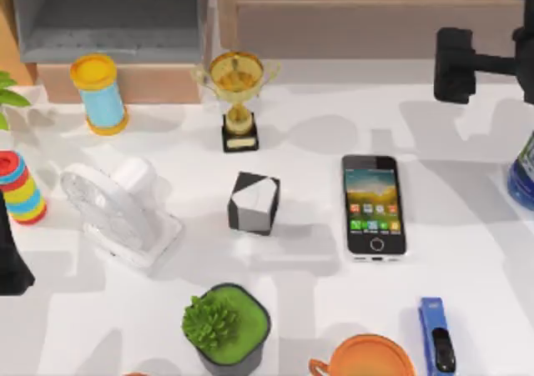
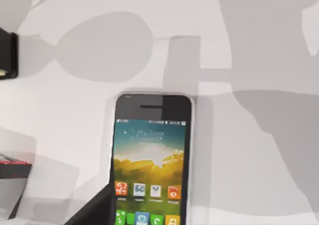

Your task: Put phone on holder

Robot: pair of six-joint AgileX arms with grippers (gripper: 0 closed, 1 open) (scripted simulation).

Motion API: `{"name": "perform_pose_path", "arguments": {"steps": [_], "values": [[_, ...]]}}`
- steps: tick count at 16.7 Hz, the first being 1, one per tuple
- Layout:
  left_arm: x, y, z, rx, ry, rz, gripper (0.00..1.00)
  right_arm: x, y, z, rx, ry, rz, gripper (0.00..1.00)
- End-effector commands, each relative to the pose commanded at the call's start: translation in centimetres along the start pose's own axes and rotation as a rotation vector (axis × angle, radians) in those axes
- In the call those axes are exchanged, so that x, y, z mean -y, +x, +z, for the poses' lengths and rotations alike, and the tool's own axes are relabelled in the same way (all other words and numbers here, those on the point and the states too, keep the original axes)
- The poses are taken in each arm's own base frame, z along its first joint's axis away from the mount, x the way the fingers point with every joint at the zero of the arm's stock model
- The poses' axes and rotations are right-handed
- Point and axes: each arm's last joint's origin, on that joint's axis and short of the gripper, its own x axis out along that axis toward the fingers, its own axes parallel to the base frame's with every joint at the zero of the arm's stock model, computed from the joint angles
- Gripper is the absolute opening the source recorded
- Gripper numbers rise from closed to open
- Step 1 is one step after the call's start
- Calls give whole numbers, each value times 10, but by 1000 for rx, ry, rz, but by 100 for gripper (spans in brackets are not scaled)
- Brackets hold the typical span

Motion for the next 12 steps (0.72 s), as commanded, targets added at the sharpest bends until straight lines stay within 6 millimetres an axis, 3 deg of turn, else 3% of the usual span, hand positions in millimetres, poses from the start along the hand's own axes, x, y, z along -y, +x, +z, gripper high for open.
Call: {"name": "perform_pose_path", "arguments": {"steps": [3,7,9,12], "values": [[0,0,0,0,0,0,100,-35,60,18,-210,5,-44,100],[0,0,0,0,0,0,100,-66,125,12,-435,10,-129,100],[0,0,0,0,0,0,100,-73,144,5,-511,12,-168,100],[0,0,0,0,0,0,100,-76,153,0,-552,15,-192,100]]}}
